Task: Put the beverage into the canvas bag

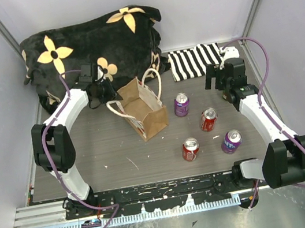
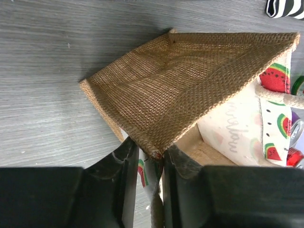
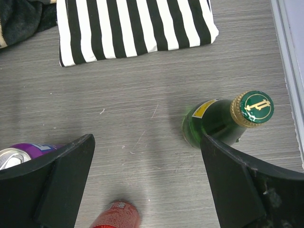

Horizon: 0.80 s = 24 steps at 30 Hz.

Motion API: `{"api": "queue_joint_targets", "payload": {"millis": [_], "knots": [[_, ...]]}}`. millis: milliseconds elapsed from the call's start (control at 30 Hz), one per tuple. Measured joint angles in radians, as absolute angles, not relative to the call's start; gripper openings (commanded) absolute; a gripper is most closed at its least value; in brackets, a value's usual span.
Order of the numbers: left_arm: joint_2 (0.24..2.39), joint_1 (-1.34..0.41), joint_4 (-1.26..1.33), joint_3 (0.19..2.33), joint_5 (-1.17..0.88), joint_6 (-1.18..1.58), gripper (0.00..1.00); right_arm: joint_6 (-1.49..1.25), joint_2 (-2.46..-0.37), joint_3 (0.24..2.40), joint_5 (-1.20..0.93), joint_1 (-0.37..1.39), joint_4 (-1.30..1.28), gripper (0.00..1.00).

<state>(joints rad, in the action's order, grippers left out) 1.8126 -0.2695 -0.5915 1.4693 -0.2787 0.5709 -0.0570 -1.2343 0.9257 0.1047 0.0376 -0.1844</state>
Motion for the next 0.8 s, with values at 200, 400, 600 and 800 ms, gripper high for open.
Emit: {"api": "queue_joint_targets", "payload": {"millis": [200,400,600,800], "knots": [[1.819,-0.270,-0.594,1.468,-0.283,0.502,0.00,-0.050,-1.214,0.926,0.111,0.038,-0.199,0.99],[1.819,-0.270,-0.618,1.468,-0.327,0.407,0.00,-0.043,-1.196,0.926,0.112,0.038,-0.212,0.99],[1.819,-0.270,-0.666,1.477,-0.350,0.308,0.00,-0.034,-1.195,0.926,0.112,0.038,-0.215,0.99],[1.817,-0.286,-0.764,1.488,-0.369,0.233,0.00,-0.032,-1.195,0.926,0.112,0.038,-0.215,0.98]]}}
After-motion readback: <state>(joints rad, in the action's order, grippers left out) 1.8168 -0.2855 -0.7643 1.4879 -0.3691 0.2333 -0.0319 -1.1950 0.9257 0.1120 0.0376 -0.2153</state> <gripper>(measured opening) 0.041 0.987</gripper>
